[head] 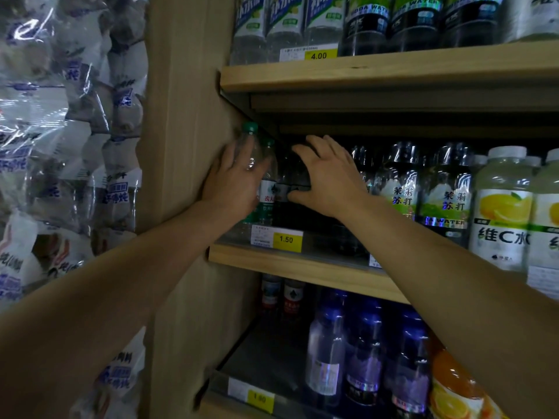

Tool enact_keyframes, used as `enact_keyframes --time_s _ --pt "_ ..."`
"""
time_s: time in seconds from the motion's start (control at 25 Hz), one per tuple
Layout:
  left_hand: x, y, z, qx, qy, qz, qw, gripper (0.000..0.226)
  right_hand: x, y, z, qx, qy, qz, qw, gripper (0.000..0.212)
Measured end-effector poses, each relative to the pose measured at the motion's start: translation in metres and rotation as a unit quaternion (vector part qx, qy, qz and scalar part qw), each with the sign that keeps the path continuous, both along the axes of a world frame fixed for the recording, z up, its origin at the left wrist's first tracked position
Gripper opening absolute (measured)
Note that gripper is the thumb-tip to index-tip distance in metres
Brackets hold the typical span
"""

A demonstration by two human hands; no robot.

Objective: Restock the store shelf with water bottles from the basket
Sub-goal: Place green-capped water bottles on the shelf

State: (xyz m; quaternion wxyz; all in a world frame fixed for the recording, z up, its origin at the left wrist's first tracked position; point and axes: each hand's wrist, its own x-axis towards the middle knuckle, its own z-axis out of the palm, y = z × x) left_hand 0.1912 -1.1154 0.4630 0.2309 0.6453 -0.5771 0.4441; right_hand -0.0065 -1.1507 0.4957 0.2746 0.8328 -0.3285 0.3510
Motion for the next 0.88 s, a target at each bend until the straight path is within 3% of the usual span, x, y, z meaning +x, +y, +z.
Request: enact_keyframes --time_s 0.2,0.48,0.88 --pt "0.001 0.013 0.009 0.120 -0.067 0.119 0.983 0.086 0.010 -0.006 -0.006 0.003 0.005 0.005 1.000 0.094" --pt "0.010 -0.002 0.008 0.130 -0.118 0.166 0.971 0.089 0.012 -0.019 -0.007 -0.028 0.030 -0.053 0.998 0.103" --pt "0.009 -0.026 0.007 0.135 -0.126 0.168 0.968 0.086 0.015 -0.031 -0.006 -0.056 0.044 -0.125 0.990 0.104"
